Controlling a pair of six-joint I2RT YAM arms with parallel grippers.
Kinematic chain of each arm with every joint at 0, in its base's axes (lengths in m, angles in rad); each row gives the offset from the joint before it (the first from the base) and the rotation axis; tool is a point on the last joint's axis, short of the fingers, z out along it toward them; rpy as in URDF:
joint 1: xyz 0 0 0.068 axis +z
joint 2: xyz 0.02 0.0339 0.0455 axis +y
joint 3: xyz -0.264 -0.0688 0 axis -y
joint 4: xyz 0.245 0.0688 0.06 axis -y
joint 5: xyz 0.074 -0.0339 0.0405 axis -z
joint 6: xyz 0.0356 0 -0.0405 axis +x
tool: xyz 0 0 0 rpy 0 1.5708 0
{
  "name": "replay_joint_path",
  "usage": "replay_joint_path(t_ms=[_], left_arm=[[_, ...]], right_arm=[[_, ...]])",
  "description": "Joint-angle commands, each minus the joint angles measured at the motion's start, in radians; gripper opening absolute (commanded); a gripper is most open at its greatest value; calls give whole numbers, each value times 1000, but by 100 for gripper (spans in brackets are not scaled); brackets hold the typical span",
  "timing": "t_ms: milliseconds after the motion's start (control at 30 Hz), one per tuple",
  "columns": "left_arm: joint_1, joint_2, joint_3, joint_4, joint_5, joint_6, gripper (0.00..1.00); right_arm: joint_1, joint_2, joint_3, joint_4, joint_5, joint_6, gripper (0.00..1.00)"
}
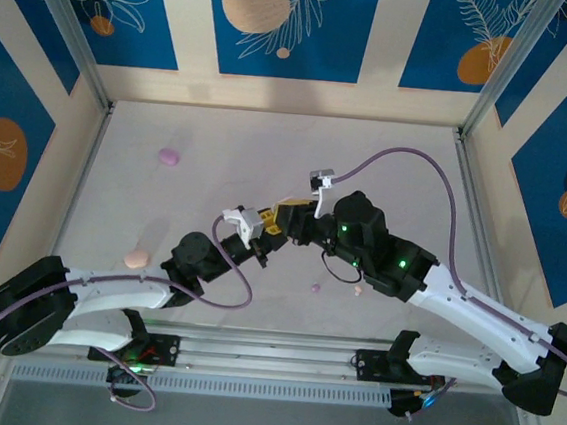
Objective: Insert the wireless bluetooth earbuds into the charging case
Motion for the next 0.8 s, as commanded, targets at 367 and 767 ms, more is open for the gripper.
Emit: replay_joint_path(t_ms=[367, 767], left_arm=[[-15, 2, 26, 86, -22, -8, 19], [-15, 0, 27, 98, -38, -13, 20]], right_arm=[[12, -3, -12, 11, 75, -27, 28], [12, 3, -1, -38, 48, -57, 28]])
